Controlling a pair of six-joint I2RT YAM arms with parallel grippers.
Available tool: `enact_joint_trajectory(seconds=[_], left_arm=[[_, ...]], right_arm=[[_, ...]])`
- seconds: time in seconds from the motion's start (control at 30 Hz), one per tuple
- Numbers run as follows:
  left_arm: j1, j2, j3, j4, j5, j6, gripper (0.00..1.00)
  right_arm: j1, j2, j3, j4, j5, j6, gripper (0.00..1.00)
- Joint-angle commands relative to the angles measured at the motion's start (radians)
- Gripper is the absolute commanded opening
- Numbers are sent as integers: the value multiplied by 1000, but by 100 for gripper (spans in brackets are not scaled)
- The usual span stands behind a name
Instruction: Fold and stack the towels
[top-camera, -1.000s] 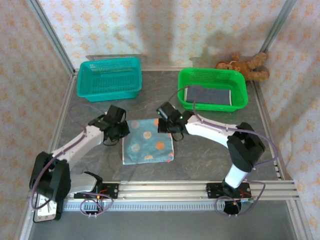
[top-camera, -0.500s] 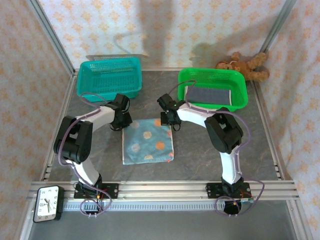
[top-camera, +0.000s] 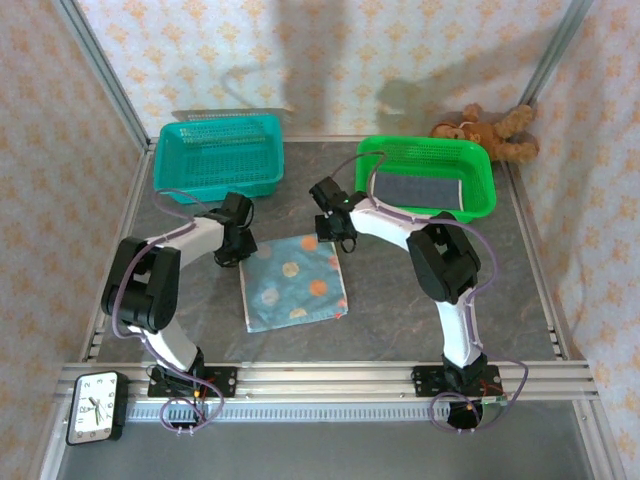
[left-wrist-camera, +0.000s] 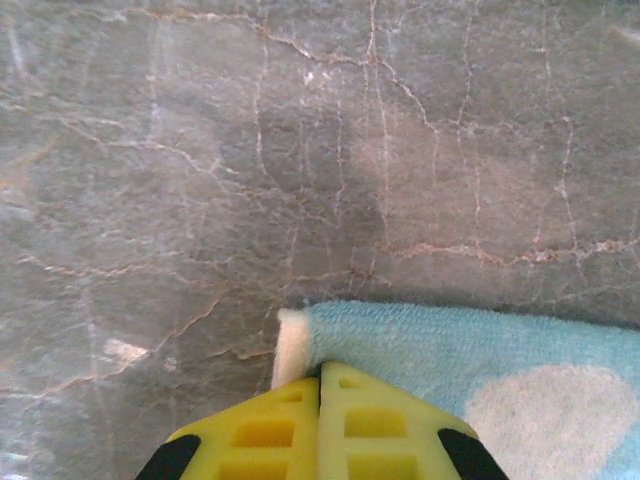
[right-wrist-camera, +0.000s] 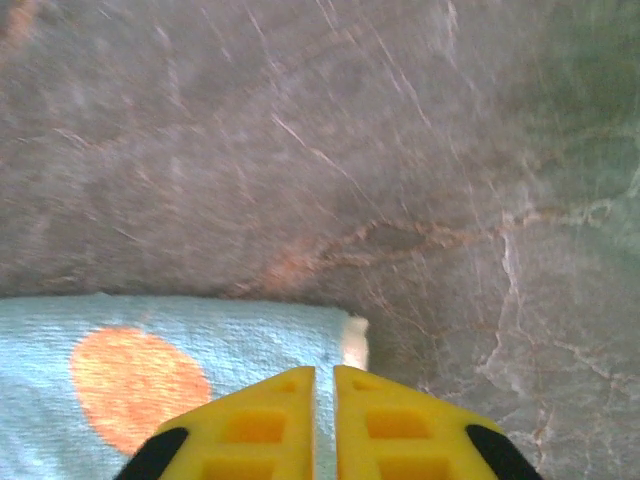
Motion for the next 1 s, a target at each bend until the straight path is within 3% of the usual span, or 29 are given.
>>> enact_joint_trajectory(seconds=[0.0,0.13,0.3,0.8,0.97], left_arm=[[8,-59,28,-46,-10,33,0],[20,-41,55,-48,6,59,16],[51,-2,50,-32,40,60,24],[61,81,49,-4,59,100,26],[62,89,43,1,62,104,25]], right_arm=[[-10,-11,61,-43,-13,-9,20],[-32,31,94,-53,-49,2,24],[-39,72,112,-69,-75,-6,28],[-41,123,103,-76,-39,-24,34],[-40,137,87,-67,-54,-24,31]])
